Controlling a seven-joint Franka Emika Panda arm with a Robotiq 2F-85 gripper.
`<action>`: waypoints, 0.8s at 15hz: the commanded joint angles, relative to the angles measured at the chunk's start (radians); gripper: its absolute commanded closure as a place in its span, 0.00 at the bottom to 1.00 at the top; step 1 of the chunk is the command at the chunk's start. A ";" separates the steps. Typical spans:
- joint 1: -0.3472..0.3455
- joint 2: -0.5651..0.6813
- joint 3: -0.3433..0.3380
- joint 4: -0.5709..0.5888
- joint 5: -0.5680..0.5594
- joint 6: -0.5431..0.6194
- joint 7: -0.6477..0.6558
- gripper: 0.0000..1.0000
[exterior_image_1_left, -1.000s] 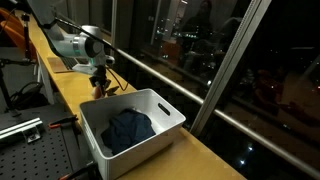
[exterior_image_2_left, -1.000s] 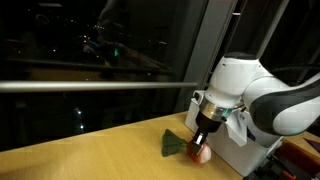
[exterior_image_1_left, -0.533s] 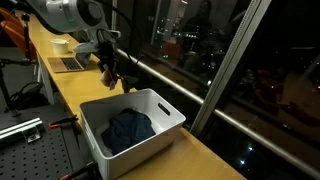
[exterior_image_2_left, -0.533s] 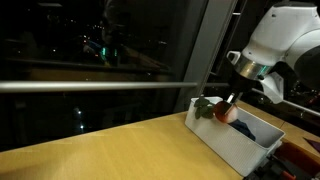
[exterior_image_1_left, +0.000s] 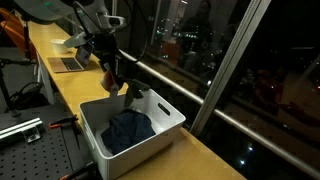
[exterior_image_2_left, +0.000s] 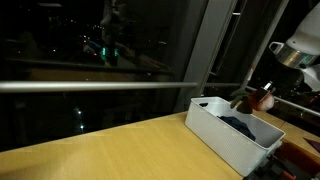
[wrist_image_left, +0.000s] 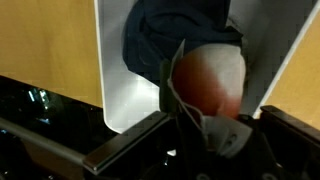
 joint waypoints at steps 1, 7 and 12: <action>-0.073 -0.063 0.034 -0.063 -0.004 0.023 -0.013 0.97; -0.112 -0.064 0.057 -0.098 0.001 0.053 -0.009 0.41; -0.107 -0.057 0.088 -0.104 0.001 0.069 0.003 0.05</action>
